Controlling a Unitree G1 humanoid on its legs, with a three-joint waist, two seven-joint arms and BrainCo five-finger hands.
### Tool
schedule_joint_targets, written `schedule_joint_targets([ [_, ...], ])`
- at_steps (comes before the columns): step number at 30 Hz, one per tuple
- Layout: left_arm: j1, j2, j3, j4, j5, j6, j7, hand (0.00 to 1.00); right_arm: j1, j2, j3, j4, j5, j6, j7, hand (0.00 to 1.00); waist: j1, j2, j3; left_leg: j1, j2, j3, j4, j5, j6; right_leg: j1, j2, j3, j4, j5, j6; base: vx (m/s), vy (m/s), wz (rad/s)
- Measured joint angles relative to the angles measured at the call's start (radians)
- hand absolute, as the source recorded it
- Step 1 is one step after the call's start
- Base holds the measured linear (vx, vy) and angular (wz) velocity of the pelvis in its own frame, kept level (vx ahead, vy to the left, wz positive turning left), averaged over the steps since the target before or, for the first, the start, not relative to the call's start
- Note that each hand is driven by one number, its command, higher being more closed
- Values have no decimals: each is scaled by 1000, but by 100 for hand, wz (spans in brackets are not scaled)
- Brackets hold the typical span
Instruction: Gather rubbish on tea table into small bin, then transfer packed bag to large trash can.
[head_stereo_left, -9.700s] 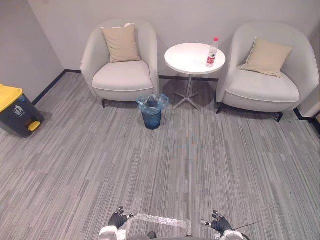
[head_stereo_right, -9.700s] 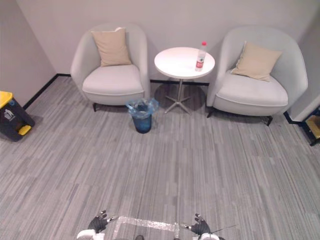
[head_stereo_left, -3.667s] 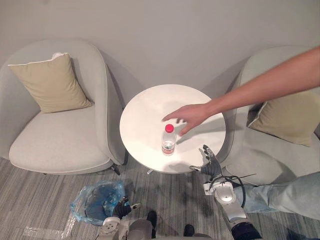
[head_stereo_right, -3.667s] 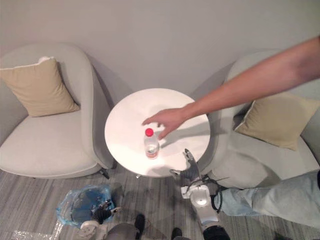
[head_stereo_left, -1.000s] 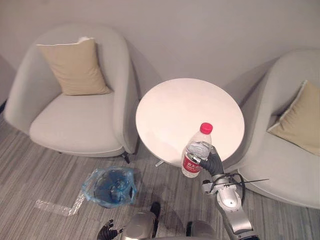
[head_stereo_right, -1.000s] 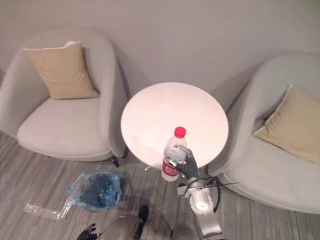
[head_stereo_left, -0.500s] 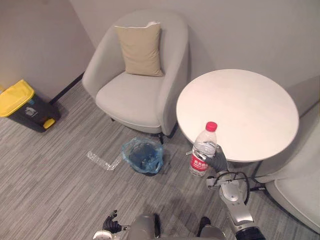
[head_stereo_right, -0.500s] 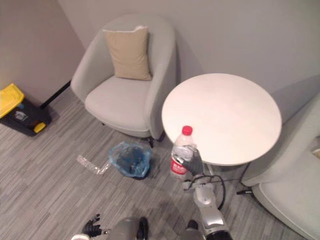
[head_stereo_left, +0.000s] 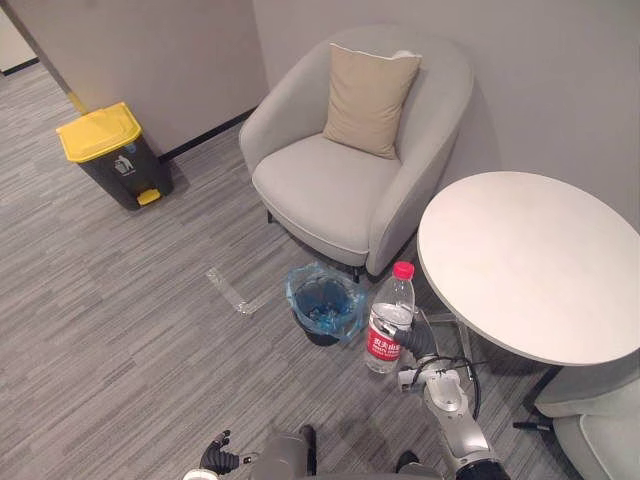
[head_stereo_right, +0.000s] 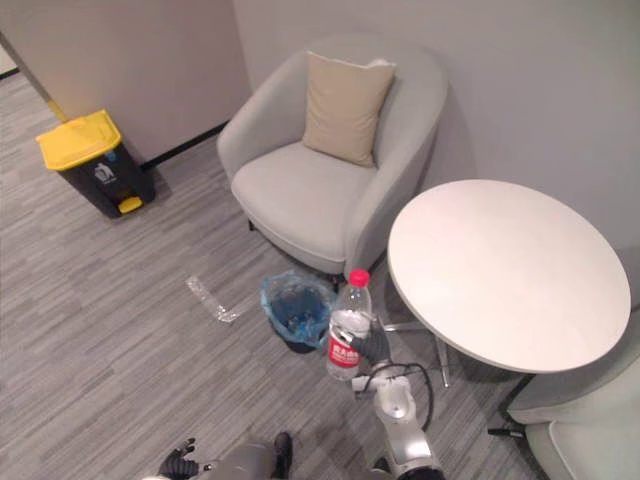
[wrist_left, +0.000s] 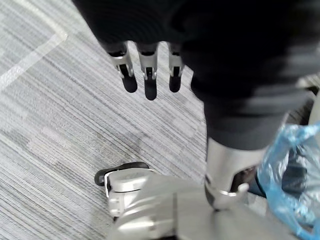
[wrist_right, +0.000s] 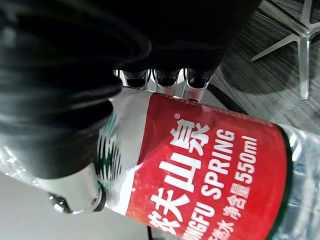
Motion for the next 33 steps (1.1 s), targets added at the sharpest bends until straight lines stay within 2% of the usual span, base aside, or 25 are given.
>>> schedule_joint_targets([
  [1, 4, 2, 3, -1, 0, 1, 0, 0, 0, -6, 18, 0, 0, 0, 0, 100, -13, 1, 5, 21, 3, -29, -1, -8, 8, -80, 6, 74, 163, 27, -63, 141, 39, 38],
  [2, 7, 1, 10, -1, -1, 1, -1, 0, 0, -4, 24, 2, 0, 0, 5, 100, -13, 6, 5, 27, 11, -41, -7, -4, 16, -103, 21, 94, 191, 8, -65, 203, 7, 44],
  [3, 8, 1, 27, -1, -6, 3, -1, 0, -1, 5, 28, 6, 0, -1, 14, 100, -18, 5, 5, 38, 28, -60, -20, -5, 16, -134, 76, 124, 176, -28, -53, 156, -56, 25],
  [4, 9, 1, 30, 0, -10, 3, -1, 0, -1, 8, 28, 8, 0, -1, 16, 100, -19, 1, 3, 41, 31, -60, -24, -6, 15, -143, 92, 131, 167, -34, -53, 197, -116, 34],
  [5, 17, 4, 39, 1, -19, 5, 1, 0, -11, 9, 25, 26, 0, -2, 21, 100, -20, -5, 2, 64, 39, -70, -52, -7, 12, -176, 150, 142, 98, -35, -58, 158, -120, 28],
  [7, 18, -1, 48, 1, -19, 10, 0, 0, -19, 5, 19, 42, 2, -2, 21, 100, -27, -6, 5, 83, 37, -83, -67, -6, -4, -194, 182, 143, 13, -6, -77, 232, -183, 46],
  [8, 14, -6, 57, 6, -18, 13, 0, 0, -10, -11, 13, 44, 11, -2, 20, 100, -42, -1, -1, 86, 34, -125, -55, -23, -30, -176, 201, 141, -33, 77, -110, 337, -217, 52],
  [10, 13, -28, 70, 4, -17, 12, 0, 0, 2, -28, 11, 43, 17, -1, 19, 100, -30, 28, -18, 86, 61, -143, -70, -28, -41, -171, 222, 118, -48, 70, -122, 330, -181, 34],
  [11, 13, -38, 86, 0, -16, 12, 1, 0, 6, -29, -5, 43, 18, -1, 20, 100, -37, 42, -18, 86, 77, -168, -88, -21, -52, -155, 234, 87, -69, 68, -125, 319, -177, 42],
  [13, 14, -41, 109, 0, -15, 13, -1, 0, 28, -21, -37, 41, 29, 1, 18, 100, -38, 42, -15, 77, 93, -179, -25, -12, -64, -92, 254, 57, -119, 65, -135, 241, -124, 54],
  [14, 14, -43, 111, -3, -15, 13, -1, 0, 38, -24, -38, 35, 39, 2, 17, 100, -38, 41, -15, 63, 93, -173, 25, -9, -64, -69, 257, 47, -133, 63, -141, 196, -85, 42],
  [15, 15, -49, 118, -13, -15, 12, -1, 0, 50, -27, -38, 24, 39, 2, 15, 100, -31, 40, -12, 21, 96, -137, 149, 8, -57, -23, 262, 36, -158, 58, -149, 151, -65, 25],
  [16, 15, -49, 119, -13, -15, 12, -1, 0, 50, -27, -37, 24, 39, 2, 13, 100, -29, 39, -12, 8, 98, -120, 181, 19, -56, -11, 263, 36, -166, 57, -150, 197, -50, 16],
  [17, 15, -46, 133, -21, -17, 12, 0, 0, 38, -16, -36, 24, 39, 2, 7, 100, -19, 19, 6, -26, 102, -62, 280, 50, -52, 37, 248, 40, -196, 56, -153, 121, 5, -4],
  [18, 16, -48, 147, -27, -17, 12, 2, 0, 26, -13, -30, 22, 39, 1, 3, 100, -10, 17, 11, -40, 124, -21, 278, 9, -31, 53, 245, 47, -206, 57, -156, 146, 29, -6],
  [20, 11, -52, 145, -31, -17, 12, 2, 0, 12, -19, -32, 21, 38, 1, -4, 100, -6, 26, 16, -60, 138, -15, 215, -2, -39, 56, 241, 47, -205, 57, -155, 66, 76, -5],
  [21, 6, -59, 144, -29, -17, 13, 3, 0, -2, -20, -37, 21, 38, 1, -8, 100, -6, 41, 24, -61, 145, -12, 95, 38, -39, 56, 236, 46, -195, 56, -154, 77, 179, -2],
  [22, 0, -64, 135, -28, -16, 13, 3, 0, -8, -24, -47, 22, 37, 1, -11, 100, -6, 64, 32, -52, 146, -18, 0, 122, -66, 57, 243, 50, -180, 44, -135, 91, 198, -3],
  [23, -4, -65, 133, -28, -16, 13, 3, 0, -12, -25, -48, 26, 36, 4, -14, 100, -4, 60, 34, -41, 138, -26, -12, 116, -74, 57, 240, 63, -174, 33, -119, 62, 120, 8],
  [25, -16, -42, 114, -29, -16, 10, 2, 0, -37, -22, -36, 47, 12, 10, -18, 100, 1, 27, 59, -16, 102, -22, -61, 117, -72, 53, 207, 89, -178, 22, -94, 30, 126, 13],
  [30, -16, -38, 104, -29, -16, 12, 1, 0, -83, -26, 24, 116, -82, 19, -19, 100, 16, 23, 61, -14, 87, -20, -49, 110, -61, 53, 196, 112, -178, 29, -82, -22, 97, -2],
  [33, -19, -37, 104, -30, -16, 11, 2, 0, -122, -31, 51, 165, -107, 22, -29, 100, 17, 36, 74, -23, 89, -21, -46, 109, -59, 28, 198, 118, -159, 28, -81, -103, 19, -10],
])
